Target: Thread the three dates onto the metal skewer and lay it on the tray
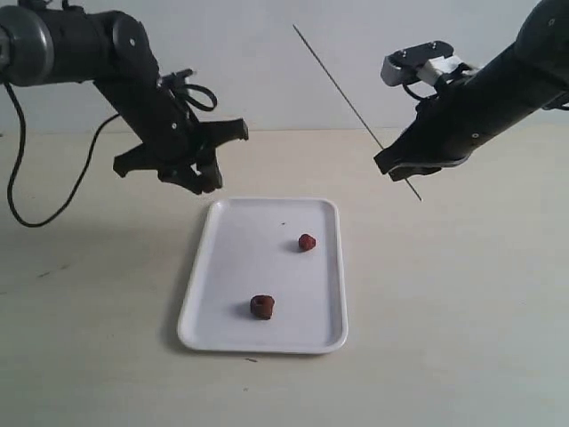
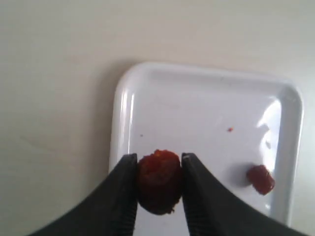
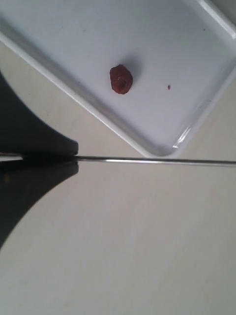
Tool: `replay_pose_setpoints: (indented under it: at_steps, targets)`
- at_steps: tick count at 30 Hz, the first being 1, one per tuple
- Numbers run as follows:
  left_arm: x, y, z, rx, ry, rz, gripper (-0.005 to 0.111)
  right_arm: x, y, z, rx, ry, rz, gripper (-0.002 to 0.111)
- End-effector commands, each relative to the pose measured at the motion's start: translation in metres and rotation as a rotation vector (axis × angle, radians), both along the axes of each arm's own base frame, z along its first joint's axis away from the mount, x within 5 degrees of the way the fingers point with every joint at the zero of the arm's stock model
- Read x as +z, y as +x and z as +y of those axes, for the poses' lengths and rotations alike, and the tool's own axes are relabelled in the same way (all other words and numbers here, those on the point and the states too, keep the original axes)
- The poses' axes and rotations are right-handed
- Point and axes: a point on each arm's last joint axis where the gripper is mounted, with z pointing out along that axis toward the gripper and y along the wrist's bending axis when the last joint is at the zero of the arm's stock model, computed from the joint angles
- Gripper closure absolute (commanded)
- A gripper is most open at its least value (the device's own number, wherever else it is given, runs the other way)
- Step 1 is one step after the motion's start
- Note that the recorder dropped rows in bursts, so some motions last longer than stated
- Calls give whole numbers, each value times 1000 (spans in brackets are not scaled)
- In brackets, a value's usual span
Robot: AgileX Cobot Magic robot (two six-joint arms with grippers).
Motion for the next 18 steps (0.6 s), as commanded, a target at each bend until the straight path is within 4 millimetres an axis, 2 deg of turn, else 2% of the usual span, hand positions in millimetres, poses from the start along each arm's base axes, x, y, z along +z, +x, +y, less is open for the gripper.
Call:
replay_pose_setpoints:
  at_steps: [1,6,11,15,18]
  targets:
    - [27,15,15,52,-42,-111,76,-15,5,2,-22,53,46,108]
    - [36,25,21,91,-74,-203,76,-27,-3,15,144,140,142,108]
    - [38,29,21,99,-85,-243,76,-23,-17,28,370,258,188,108]
    - [40,29,21,99,-87,-254,76,-23,-19,30,392,284,211,108]
    - [42,28,21,99,-89,-258,76,-30,-18,30,371,295,245,108]
